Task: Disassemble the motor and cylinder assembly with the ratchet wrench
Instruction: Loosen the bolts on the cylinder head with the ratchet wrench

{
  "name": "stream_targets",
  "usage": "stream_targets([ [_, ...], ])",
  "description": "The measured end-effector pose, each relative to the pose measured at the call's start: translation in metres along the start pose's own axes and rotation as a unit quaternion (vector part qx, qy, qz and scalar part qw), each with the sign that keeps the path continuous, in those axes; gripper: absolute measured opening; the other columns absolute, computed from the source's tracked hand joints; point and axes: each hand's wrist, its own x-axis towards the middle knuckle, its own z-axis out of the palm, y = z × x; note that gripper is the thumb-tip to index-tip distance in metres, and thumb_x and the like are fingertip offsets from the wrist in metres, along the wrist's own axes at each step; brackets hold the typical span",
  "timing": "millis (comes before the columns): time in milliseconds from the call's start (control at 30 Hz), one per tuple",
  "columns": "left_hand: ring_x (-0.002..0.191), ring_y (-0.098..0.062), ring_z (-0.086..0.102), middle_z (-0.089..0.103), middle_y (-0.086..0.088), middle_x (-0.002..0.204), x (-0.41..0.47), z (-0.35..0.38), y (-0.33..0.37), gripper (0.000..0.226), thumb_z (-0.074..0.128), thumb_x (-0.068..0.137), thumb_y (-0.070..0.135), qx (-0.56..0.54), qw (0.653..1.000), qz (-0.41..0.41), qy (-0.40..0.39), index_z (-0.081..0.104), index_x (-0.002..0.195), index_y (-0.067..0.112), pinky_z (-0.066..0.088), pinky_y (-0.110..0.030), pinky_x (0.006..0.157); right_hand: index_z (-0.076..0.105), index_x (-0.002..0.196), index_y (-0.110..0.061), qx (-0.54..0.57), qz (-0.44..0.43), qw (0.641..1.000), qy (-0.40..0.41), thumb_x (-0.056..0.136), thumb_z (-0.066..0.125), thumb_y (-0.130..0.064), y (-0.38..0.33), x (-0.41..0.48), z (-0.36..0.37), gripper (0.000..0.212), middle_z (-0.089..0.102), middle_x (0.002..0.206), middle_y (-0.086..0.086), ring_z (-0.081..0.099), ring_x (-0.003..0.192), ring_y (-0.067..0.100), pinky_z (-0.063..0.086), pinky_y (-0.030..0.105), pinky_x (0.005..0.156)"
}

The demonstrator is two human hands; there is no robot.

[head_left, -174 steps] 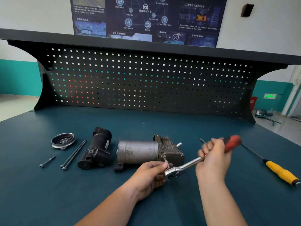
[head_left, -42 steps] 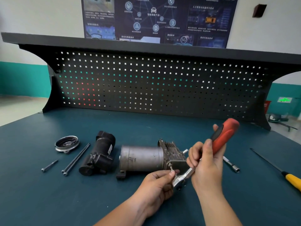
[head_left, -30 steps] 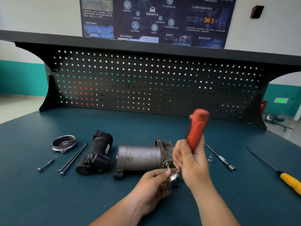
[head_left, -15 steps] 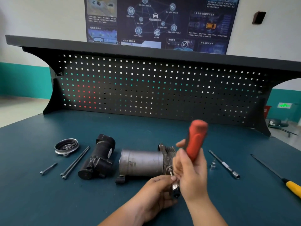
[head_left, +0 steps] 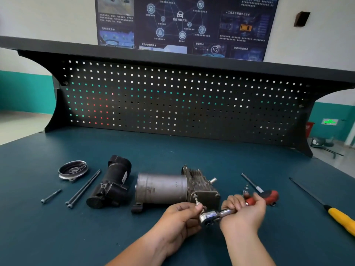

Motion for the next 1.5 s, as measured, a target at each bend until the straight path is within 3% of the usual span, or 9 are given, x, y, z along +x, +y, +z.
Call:
stream_targets([
  [133,0.060,-0.015,0.055,0.064,-0.009,0.071,-0.001,-0.001,0.001,0.014,0.071,0.061,0.022,-0.004,1.000,-0.005,-0.003,0.073,0.067,0.009,0.048,-0.019,0.050,0.036,0.066,-0.021,-0.031,-0.037,0.999,-0.013,0.088,0.043,-0.028,0.003,-0.001,0.002,0.023,0.024,0.043,-0.009,0.023,0.034,0.008,0.019,0.017,0.032],
  [267,0.060,-0.013,0.052,0.064,-0.007,0.073,-0.001,-0.003,0.002,0.014,0.070,0.064,0.022,-0.002,1.000,-0.007,-0.019,0.077,0.068,0.011,0.048,-0.018,0.050,0.043,0.071,-0.021,-0.028,-0.113,0.983,-0.140,0.090,0.029,-0.022,0.007,-0.009,0.004,0.024,0.027,0.045,-0.009,0.022,0.037,0.006,0.021,0.018,0.034],
  [500,0.051,-0.007,0.061,0.068,-0.001,0.064,-0.001,-0.004,0.003,0.020,0.061,0.078,0.022,-0.011,0.999,0.003,-0.045,0.077,0.069,0.013,0.047,-0.017,0.049,0.047,0.097,-0.019,-0.159,-0.226,0.900,-0.336,0.087,0.034,-0.017,0.021,-0.024,0.005,0.017,0.039,0.050,-0.010,0.033,0.042,0.004,0.032,0.017,0.042],
  [733,0.053,-0.008,0.059,0.064,0.000,0.062,-0.003,-0.003,0.003,0.023,0.059,0.079,0.021,-0.018,0.998,0.008,-0.054,0.072,0.062,0.013,0.046,-0.019,0.050,0.053,0.120,-0.025,-0.281,-0.176,0.835,-0.438,0.082,0.053,-0.018,0.022,-0.028,0.006,0.039,0.039,0.046,-0.009,0.035,0.037,0.005,0.037,0.019,0.042],
  [1000,0.078,-0.017,0.059,0.059,-0.011,0.090,0.000,-0.005,0.003,0.020,0.056,0.091,0.017,0.045,0.998,0.007,-0.052,0.063,0.105,0.005,0.050,-0.028,0.074,0.063,0.110,-0.052,-0.329,-0.150,0.794,-0.489,0.082,0.052,-0.014,0.024,-0.030,0.005,0.048,0.037,0.051,-0.008,0.033,0.041,0.006,0.029,0.018,0.042],
  [1100,0.074,-0.019,0.057,0.058,-0.010,0.081,0.000,-0.006,0.002,0.014,0.068,0.080,0.020,0.054,0.998,-0.002,-0.043,0.066,0.087,0.008,0.050,-0.031,0.076,0.062,0.118,-0.042,-0.334,-0.149,0.799,-0.477,0.083,0.053,-0.015,0.023,-0.031,0.006,0.045,0.035,0.053,-0.007,0.031,0.042,0.006,0.027,0.018,0.042],
  [1267,0.065,-0.018,0.049,0.050,-0.013,0.075,0.005,-0.009,-0.003,0.012,0.059,0.089,0.009,0.038,0.999,0.002,0.009,0.056,0.077,0.008,0.051,-0.028,0.062,0.059,0.114,-0.025,-0.319,-0.129,0.815,-0.467,0.083,0.058,-0.021,0.022,-0.030,0.009,0.031,0.035,0.052,-0.009,0.031,0.041,0.004,0.027,0.017,0.041],
  [1367,0.061,-0.016,0.041,0.046,-0.011,0.069,0.004,-0.006,-0.002,0.014,0.071,0.071,0.013,0.019,1.000,0.010,0.020,0.057,0.070,0.009,0.045,-0.022,0.051,0.065,0.106,-0.024,-0.273,-0.133,0.858,-0.414,0.078,0.068,-0.041,0.024,-0.031,0.009,0.033,0.034,0.049,-0.008,0.028,0.039,0.005,0.020,0.024,0.042],
  [1500,0.059,-0.017,0.047,0.055,-0.013,0.070,0.002,-0.004,0.000,0.020,0.074,0.057,0.024,0.005,1.000,0.006,0.014,0.062,0.065,0.010,0.038,-0.024,0.055,0.063,0.067,-0.016,-0.137,-0.126,0.935,-0.302,0.081,0.052,-0.025,0.021,-0.031,0.006,0.020,0.030,0.043,-0.008,0.024,0.033,0.003,0.020,0.012,0.035],
])
